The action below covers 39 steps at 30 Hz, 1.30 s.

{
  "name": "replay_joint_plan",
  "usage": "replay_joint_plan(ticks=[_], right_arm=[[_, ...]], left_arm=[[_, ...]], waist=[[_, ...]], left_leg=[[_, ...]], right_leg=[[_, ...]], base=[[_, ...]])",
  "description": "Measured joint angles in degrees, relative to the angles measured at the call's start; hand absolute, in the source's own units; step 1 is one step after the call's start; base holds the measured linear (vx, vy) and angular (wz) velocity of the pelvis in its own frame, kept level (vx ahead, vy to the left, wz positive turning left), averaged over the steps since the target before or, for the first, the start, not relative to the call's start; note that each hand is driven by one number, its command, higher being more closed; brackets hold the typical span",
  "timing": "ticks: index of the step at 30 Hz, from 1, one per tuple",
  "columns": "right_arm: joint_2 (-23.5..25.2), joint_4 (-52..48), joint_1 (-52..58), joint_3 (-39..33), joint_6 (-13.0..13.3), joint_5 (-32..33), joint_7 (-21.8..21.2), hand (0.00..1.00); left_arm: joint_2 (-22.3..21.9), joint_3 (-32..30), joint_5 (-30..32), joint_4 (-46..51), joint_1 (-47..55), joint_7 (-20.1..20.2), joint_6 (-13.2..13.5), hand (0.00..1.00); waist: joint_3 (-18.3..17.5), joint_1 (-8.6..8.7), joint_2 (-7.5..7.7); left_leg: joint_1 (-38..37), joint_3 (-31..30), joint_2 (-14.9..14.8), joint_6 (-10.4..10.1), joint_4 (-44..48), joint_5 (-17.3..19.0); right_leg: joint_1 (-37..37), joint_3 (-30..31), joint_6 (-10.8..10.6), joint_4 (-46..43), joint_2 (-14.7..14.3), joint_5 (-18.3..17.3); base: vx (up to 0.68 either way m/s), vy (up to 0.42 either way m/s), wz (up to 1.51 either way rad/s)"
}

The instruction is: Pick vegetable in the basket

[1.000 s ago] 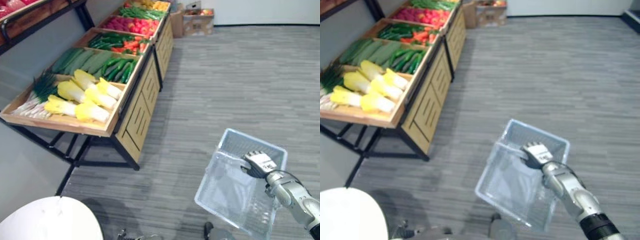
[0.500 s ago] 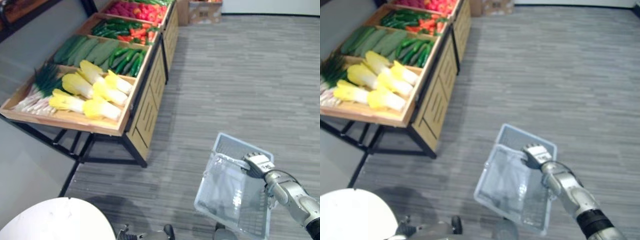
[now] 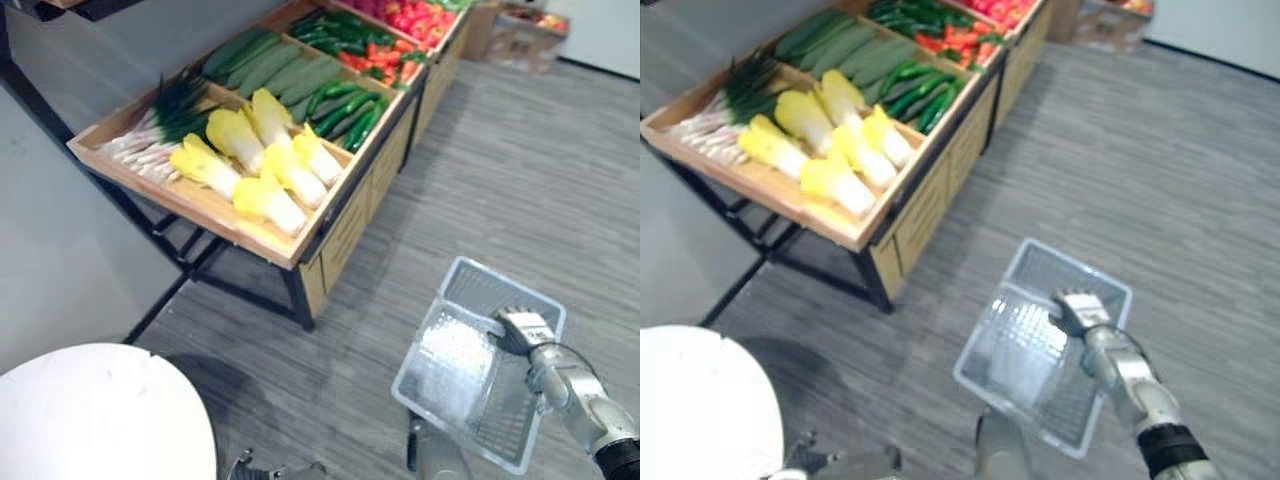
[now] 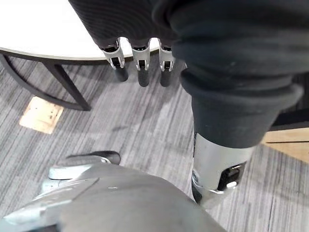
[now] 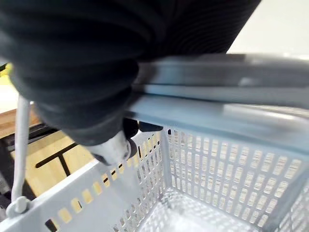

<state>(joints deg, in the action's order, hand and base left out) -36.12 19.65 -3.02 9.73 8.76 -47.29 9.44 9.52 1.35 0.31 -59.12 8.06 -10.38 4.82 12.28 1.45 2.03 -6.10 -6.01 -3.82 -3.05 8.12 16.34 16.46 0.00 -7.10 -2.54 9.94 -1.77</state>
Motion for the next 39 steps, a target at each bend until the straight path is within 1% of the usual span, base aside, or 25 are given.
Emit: replay_joint_plan(ticks=[1, 2, 4, 5, 6, 8, 10, 11, 12, 14, 16, 18, 20, 21, 22, 23, 25, 28, 31, 32, 34, 35, 36, 37, 39], right_arm=[[-0.1, 0.4, -0.1, -0.4, 0.0, 0.0, 0.0, 1.00], [-0.1, 1.4, 0.6, -1.8, -0.7, 0.0, 0.0, 1.00], [-0.1, 1.6, 0.7, -2.7, -1.1, 0.1, -0.1, 1.00], [-0.1, 1.4, 0.7, -2.7, -0.8, 0.1, -0.1, 1.00], [-0.4, 1.3, 0.8, -2.7, -0.6, 0.1, -0.1, 1.00], [-0.9, 1.3, 0.9, -2.7, -0.6, 0.4, -0.1, 1.00], [-1.1, 1.3, 1.0, -2.5, -0.5, 1.2, -0.1, 1.00], [-1.0, 1.2, 1.1, -2.5, -0.4, 1.3, -0.1, 1.00], [-1.1, 1.2, 1.2, -2.7, -0.4, 1.3, -0.1, 1.00], [-1.1, 0.8, 2.0, -3.1, -0.5, 2.6, 0.0, 1.00], [-1.1, 0.8, 3.4, -3.2, -0.6, 2.8, 0.0, 1.00], [-1.1, 0.7, 4.7, -3.5, -0.6, 2.8, 0.0, 1.00], [-1.0, 0.7, 7.2, -4.4, -0.6, 2.8, 0.0, 1.00], [-1.1, 0.7, 7.8, -4.6, -0.6, 2.8, 0.0, 1.00], [0.3, 1.0, 8.2, -4.7, -0.9, 2.8, 0.0, 1.00], [1.7, 0.5, 8.4, -4.2, -0.5, 2.8, 0.1, 1.00], [1.9, 0.0, 7.1, -3.9, 0.3, 2.8, 0.2, 1.00], [2.0, 0.4, 5.2, -2.1, 0.3, 2.8, 0.2, 1.00], [3.3, 1.7, 4.4, -0.6, 0.0, 2.4, 0.2, 1.00], [3.8, 1.9, 4.5, 0.4, -0.2, 2.3, 0.1, 1.00], [4.4, 1.8, 4.5, 0.8, -0.2, 2.3, 0.3, 1.00], [4.4, 1.8, 4.6, 0.8, -0.3, 2.3, 0.3, 1.00], [4.8, 1.8, 4.8, 0.9, -0.2, 2.3, 0.3, 1.00], [5.4, 1.8, 4.8, 0.9, -0.2, 2.3, 0.2, 1.00], [5.7, 1.9, 4.9, 0.9, -0.3, 2.3, 0.2, 1.00]], left_arm=[[0.2, -0.7, 0.0, -0.2, -0.2, -0.1, -0.1, 0.00], [-1.4, -1.2, 0.1, -0.2, -0.4, -0.1, -0.1, 0.00], [-2.9, -2.0, 0.5, -0.1, -0.8, -0.2, 0.0, 0.00], [-3.0, -2.3, 0.5, -0.1, -0.8, -0.2, 0.0, 0.00], [-2.9, -3.3, 0.6, -0.2, -0.6, -0.4, 0.1, 0.00], [-2.9, -4.1, 0.5, -0.2, -0.6, -0.5, 0.0, 0.00], [-2.9, -4.1, -0.1, 0.0, 0.0, -0.5, 0.1, 0.00], [-2.8, -4.2, -0.2, 0.1, 0.3, -0.5, 0.1, 0.00], [-2.6, -4.1, -0.2, 0.5, 0.2, -0.5, 0.1, 0.00], [-2.5, -4.0, -0.2, 1.3, 0.3, -0.5, 0.2, 0.00], [-2.6, -4.0, -0.2, 2.3, 0.4, -0.5, 0.1, 0.00], [-2.5, -4.0, -0.1, 2.6, 0.6, -0.6, 0.0, 0.00], [-2.7, -3.7, 0.0, 2.6, 1.1, -0.7, 0.0, 0.00], [-3.0, -3.3, 0.0, 2.6, 1.5, -0.7, 0.0, 0.00], [-2.9, -3.4, 0.0, 2.4, 1.9, -0.7, 0.0, 0.00], [-1.8, -2.9, 0.4, 2.6, 1.9, -0.9, 0.0, 0.00], [-0.9, -2.9, 0.8, 2.4, 1.1, -1.0, 0.0, 0.00], [-0.9, -2.2, 1.0, 2.0, 1.1, -1.2, 0.0, 0.00], [-0.4, -1.5, 1.0, 1.7, 1.2, -1.7, -0.1, 0.00], [0.0, -1.0, 1.0, 1.5, 1.5, -1.7, -0.1, 0.00], [1.2, 1.2, 1.0, 1.4, 1.3, -1.7, -0.2, 0.00], [1.5, 1.6, 1.0, 1.4, 1.0, -1.7, -0.2, 0.00], [1.9, 1.7, 1.0, 1.6, 0.2, -1.8, -0.2, 0.00], [2.5, 1.4, 0.9, 2.2, -0.4, -2.0, -0.2, 0.00], [3.3, 0.9, 0.9, 2.2, -1.5, -2.0, -0.3, 0.00]], waist=[[0.2, 0.06, -0.17], [-0.2, 0.38, -2.41], [-0.7, 0.03, -4.66], [-1.1, -0.03, -5.28], [-1.2, 0.17, -4.81], [-1.1, 0.07, -4.73], [-0.7, -0.59, -3.94], [-0.4, -1.07, -3.39], [-0.3, -1.65, -3.33], [-0.3, -1.88, -3.14], [-0.3, -1.84, -3.09], [-0.3, -1.89, -3.08], [-0.7, -1.66, -3.88], [-1.1, -1.67, -4.60], [-1.4, -1.97, -4.50], [-1.8, -1.85, -2.57], [-1.6, -2.43, -0.94], [-1.7, -3.33, -0.84], [-1.4, -3.42, -0.17], [-1.4, -3.44, -0.01], [-1.1, -2.70, 1.03], [-1.3, -2.47, 0.51], [-1.3, -2.05, 0.70], [-1.3, -1.74, 1.34], [-1.3, -1.47, 1.70]], left_leg=[[-1.1, -1.3, -0.7, -1.0, 0.1, 1.5], [-1.3, -4.0, -3.5, -1.6, 0.4, 2.5], [-1.4, -6.2, -6.3, -2.4, 1.9, 0.7], [-0.7, -7.0, -6.7, -3.0, 2.8, -0.5], [1.1, -8.4, -6.8, -2.9, 6.6, -3.0], [4.3, -9.2, -6.6, -4.1, 14.8, -5.2], [9.4, -7.7, -6.1, -5.8, 29.3, -14.0], [10.5, -6.4, -6.3, -5.3, 32.7, -15.4], [12.4, -4.0, -6.6, -5.0, 37.1, -14.3], [17.4, 3.1, -6.7, -1.4, 41.2, -9.2], [21.3, 9.1, -6.4, -1.5, 34.6, -6.4], [21.7, 13.8, -5.2, -1.3, 21.4, -7.1], [20.5, 15.6, -4.1, -1.9, 4.5, -14.4], [20.0, 15.3, -4.2, -1.9, 1.5, -16.2], [18.7, 15.0, -3.6, 1.1, 0.2, -21.1], [18.5, 15.5, -1.7, 0.9, -0.2, -20.3], [19.2, 17.7, -0.3, 2.2, 1.2, -18.0], [18.5, 20.5, 0.6, 3.0, 2.9, -15.0], [14.5, 22.9, 0.8, 2.9, -1.3, -14.9], [11.9, 23.6, 0.9, 2.9, -3.4, -15.0], [7.3, 23.7, 1.1, 3.0, -6.3, -15.0], [6.3, 23.3, 1.0, 3.2, -7.0, -14.9], [5.9, 22.4, 0.5, 3.8, -7.0, -14.4], [5.9, 21.2, 0.2, 4.2, -6.9, -14.2], [6.0, 19.6, -0.5, 4.3, -6.8, -14.0]], right_leg=[[-0.3, 0.0, -1.4, -1.3, -0.2, 5.1], [0.4, -1.8, -1.3, -6.6, -2.6, 6.2], [0.4, -4.8, 2.2, -10.8, -4.7, 2.8], [0.3, -5.7, 2.7, -12.2, -4.8, 2.3], [-0.8, -7.5, 3.8, -13.6, -4.8, -0.2], [-3.2, -9.6, 4.6, -13.5, -5.0, -2.1], [-9.7, -11.8, 5.9, -11.4, -5.1, -3.9], [-12.0, -12.2, 6.4, -10.2, -5.0, -4.2], [-14.6, -12.6, 6.5, -8.5, -4.8, -4.4], [-19.5, -14.2, 6.6, -4.9, -4.0, -4.7], [-22.0, -16.3, 5.9, -3.5, -3.2, -5.0], [-23.0, -17.2, 4.5, -3.6, -2.2, -6.0], [-24.7, -17.8, 2.0, -3.5, -2.2, -7.7], [-25.2, -17.7, 1.3, -3.6, -2.8, -8.3], [-26.2, -16.6, 0.2, -3.6, -2.4, -9.1], [-26.3, -14.8, 0.2, -3.1, -0.9, -9.2], [-25.5, -11.3, -0.1, -2.3, 0.9, -9.2], [-24.1, -6.8, -1.5, -4.1, 2.9, -7.3], [-17.0, -2.1, -0.6, -18.3, 3.4, -6.6], [-12.9, -0.2, -1.0, -27.4, 3.4, -4.4], [-9.3, 1.7, -2.4, -36.8, 3.1, 2.4], [-8.8, 1.7, -2.1, -38.7, 2.9, 4.2], [-7.6, 0.8, -1.2, -40.8, 3.0, 3.1], [-6.9, -1.2, -1.1, -39.8, 3.0, -1.3], [-6.6, -3.2, -0.2, -35.8, 2.8, -3.4]], base=[[0.46, -0.446, 0.79], [0.46, -0.425, 0.79], [0.45, -0.343, 0.51], [0.51, -0.366, 0.51], [0.41, -0.307, 0.59], [0.36, -0.274, 0.58], [0.31, -0.204, 0.47], [0.30, -0.170, 0.34], [0.21, -0.108, 0.32], [0.27, -0.102, 0.44], [0.20, 0.031, 0.43], [0.15, 0.104, 0.21], [0.24, 0.204, 0.14], [0.26, 0.238, -0.01], [0.26, 0.221, -0.02], [0.26, 0.215, -0.03], [0.20, 0.159, -0.24], [0.19, 0.186, -0.45], [0.13, 0.109, -0.48], [0.12, 0.098, -0.39], [0.16, 0.095, -0.17], [0.18, 0.055, 0.17], [0.18, 0.016, 0.33], [0.18, -0.009, 0.40], [0.18, -0.073, 0.45]])
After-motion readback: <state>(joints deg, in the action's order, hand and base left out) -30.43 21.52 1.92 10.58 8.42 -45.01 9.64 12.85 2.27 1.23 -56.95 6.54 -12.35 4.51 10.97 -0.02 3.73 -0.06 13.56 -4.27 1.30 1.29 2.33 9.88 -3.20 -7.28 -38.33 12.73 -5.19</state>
